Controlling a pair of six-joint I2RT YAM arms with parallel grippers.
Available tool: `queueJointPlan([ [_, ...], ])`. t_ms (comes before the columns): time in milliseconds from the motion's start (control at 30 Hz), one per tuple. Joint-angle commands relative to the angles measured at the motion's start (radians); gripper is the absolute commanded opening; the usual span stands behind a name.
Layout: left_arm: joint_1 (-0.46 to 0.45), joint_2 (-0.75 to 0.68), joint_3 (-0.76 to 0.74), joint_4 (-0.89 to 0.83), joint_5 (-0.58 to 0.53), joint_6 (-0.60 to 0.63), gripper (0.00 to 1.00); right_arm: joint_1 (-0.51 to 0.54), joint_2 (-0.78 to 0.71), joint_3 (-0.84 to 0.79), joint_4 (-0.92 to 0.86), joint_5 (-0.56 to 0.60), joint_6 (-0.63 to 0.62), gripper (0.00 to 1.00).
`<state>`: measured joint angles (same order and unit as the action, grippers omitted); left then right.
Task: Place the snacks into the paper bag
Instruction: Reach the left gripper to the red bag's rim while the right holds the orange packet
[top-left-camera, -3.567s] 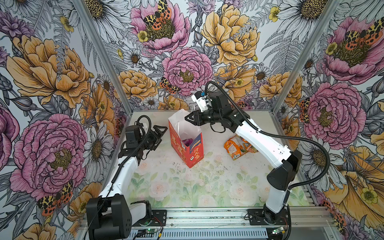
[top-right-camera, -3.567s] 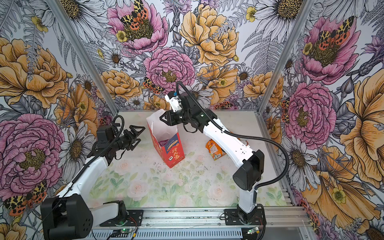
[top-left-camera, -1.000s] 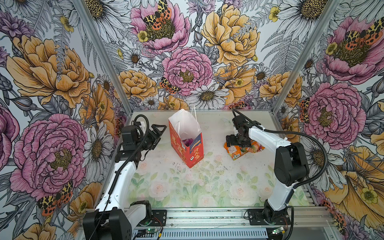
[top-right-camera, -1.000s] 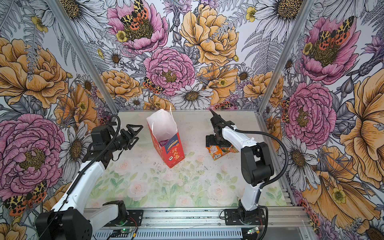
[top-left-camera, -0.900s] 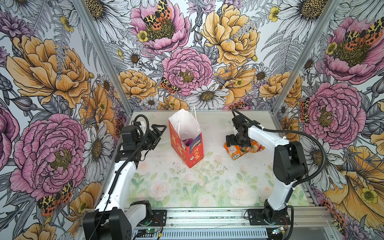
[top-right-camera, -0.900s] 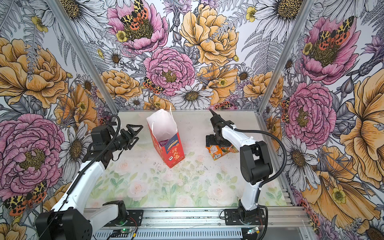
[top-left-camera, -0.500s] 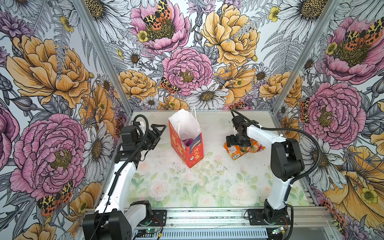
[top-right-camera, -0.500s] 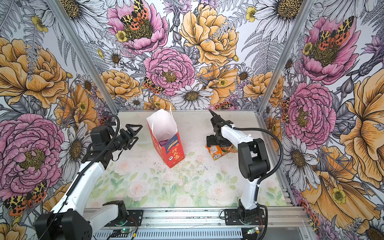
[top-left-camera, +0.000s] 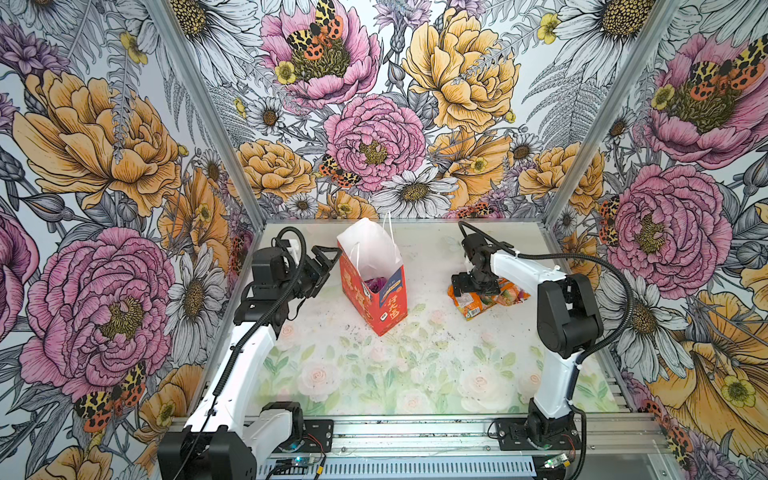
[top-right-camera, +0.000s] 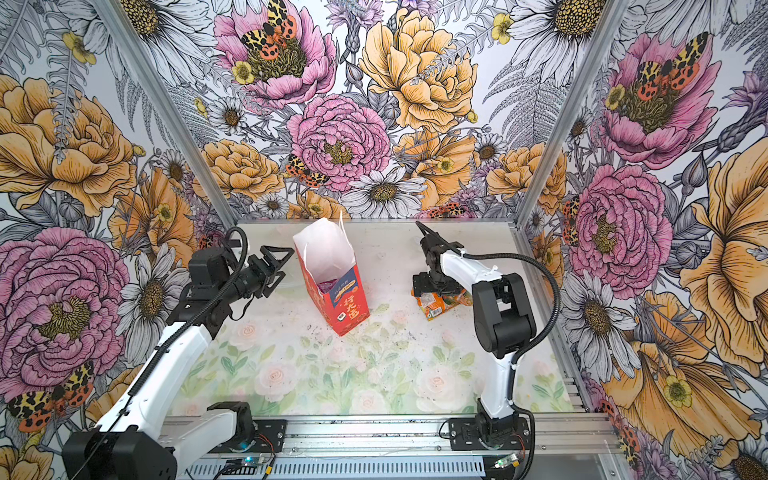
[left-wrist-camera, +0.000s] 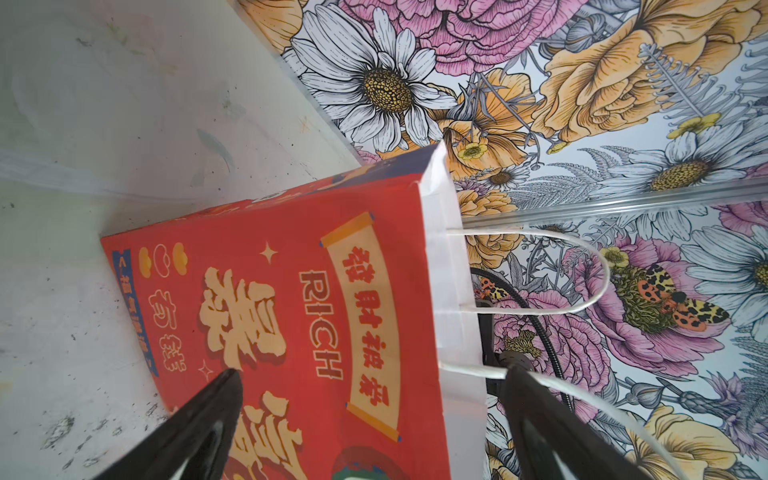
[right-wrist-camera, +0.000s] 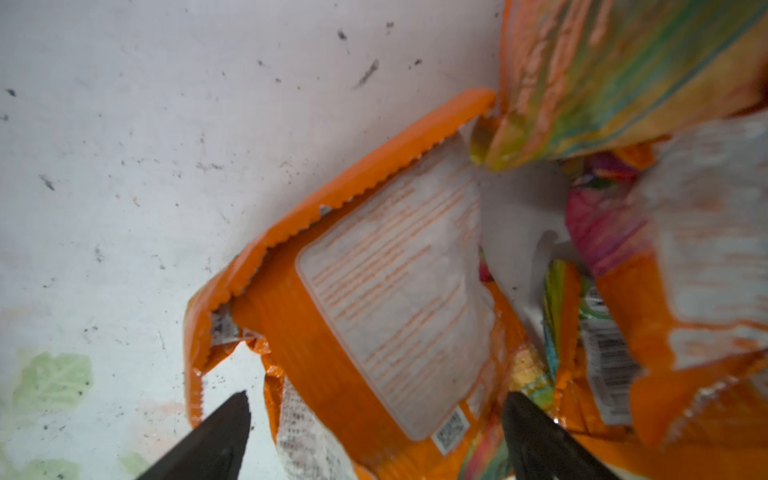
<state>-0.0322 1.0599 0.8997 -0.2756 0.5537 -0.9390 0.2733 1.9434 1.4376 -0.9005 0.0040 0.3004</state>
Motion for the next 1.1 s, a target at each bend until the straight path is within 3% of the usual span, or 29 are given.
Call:
queueJointPlan([
  [0, -0.022, -0.001, 0.056, -0.028, -0.082, -0.025, 0.99, -0.008, 0.006, 0.019, 0.011, -0.004, -0.013, 0.96],
  [567, -0.140, 0.053, 0.138, -0.108, -0.271, -0.115, 0.99, -0.008, -0.015, -0.007, 0.020, 0.005, -0.021, 0.96],
  [700, -0.209, 0.000, 0.152, -0.160, -0.451, -0.113, 0.99, -0.008, -0.018, -0.009, 0.022, 0.004, -0.021, 0.96],
  [900, -0.373, -0.141, 0.175, -0.212, -0.835, -0.097, 0.99, -0.012, -0.018, -0.014, 0.021, 0.002, -0.024, 0.96],
  [1067, -0.530, -0.122, 0.264, -0.297, -1.005, -0.022, 0.99, -0.014, -0.018, -0.009, 0.021, -0.002, -0.021, 0.96],
])
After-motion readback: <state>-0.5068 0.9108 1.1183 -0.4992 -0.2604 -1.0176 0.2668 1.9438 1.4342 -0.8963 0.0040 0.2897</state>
